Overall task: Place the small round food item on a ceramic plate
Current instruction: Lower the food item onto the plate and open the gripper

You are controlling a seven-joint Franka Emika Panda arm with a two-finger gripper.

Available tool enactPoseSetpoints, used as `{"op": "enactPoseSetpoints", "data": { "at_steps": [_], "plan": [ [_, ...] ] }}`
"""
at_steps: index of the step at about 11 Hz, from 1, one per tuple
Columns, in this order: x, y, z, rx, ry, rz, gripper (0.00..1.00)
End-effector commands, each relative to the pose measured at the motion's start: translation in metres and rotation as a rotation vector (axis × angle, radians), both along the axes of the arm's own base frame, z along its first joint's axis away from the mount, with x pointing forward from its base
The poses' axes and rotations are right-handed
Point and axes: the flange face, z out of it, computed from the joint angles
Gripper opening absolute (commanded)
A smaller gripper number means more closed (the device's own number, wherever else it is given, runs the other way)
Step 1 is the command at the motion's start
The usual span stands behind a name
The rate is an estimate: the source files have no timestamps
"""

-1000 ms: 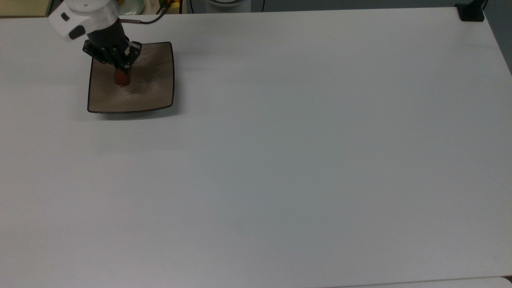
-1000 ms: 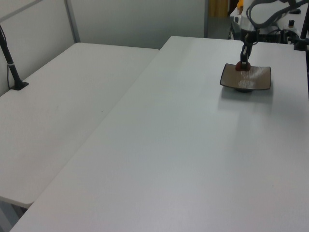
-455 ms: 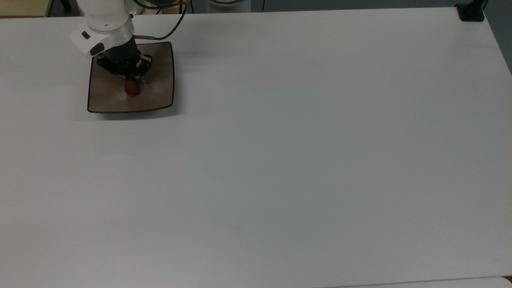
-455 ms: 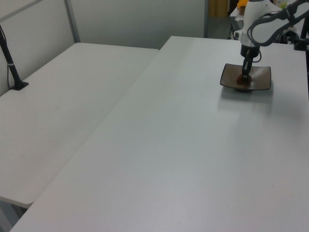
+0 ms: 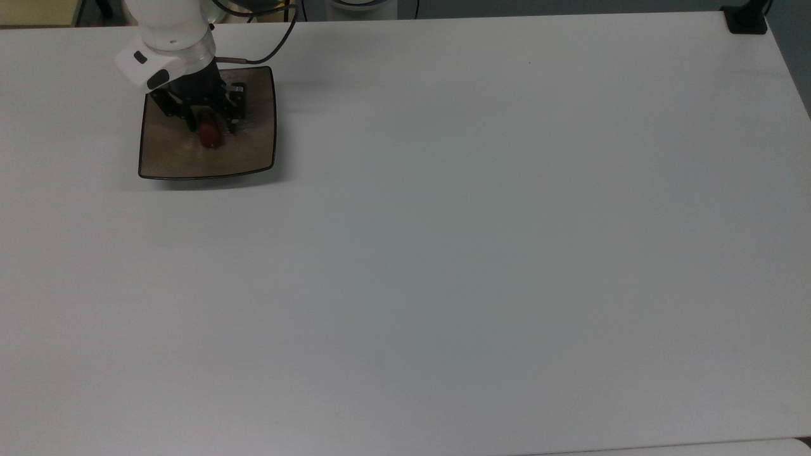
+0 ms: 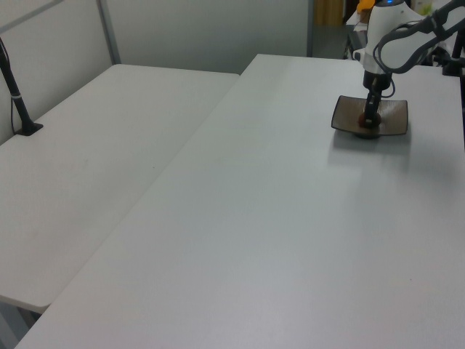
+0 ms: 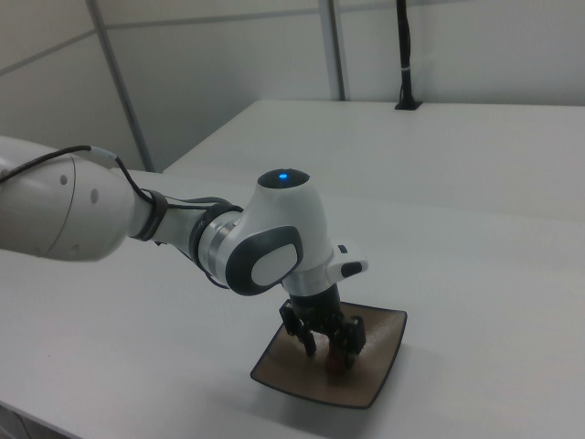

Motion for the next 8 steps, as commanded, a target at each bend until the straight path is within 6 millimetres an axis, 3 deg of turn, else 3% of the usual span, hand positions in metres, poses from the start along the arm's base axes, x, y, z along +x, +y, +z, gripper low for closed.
{"op": "enactPoseSetpoints", "data": {
  "at_steps": [1,3,4,5,8],
  "plan": [
    [-0.006,0.003,0.002,0.0,0.027,0.008,1.0],
    [-0.007,0.003,0.007,0.002,0.026,0.005,1.0],
    [-0.003,0.003,0.019,0.002,0.026,-0.002,1.0],
    [0.004,0.009,0.039,0.005,0.026,-0.031,1.0],
    [0.032,0.033,0.127,0.007,0.053,-0.219,1.0]
  ]
}}
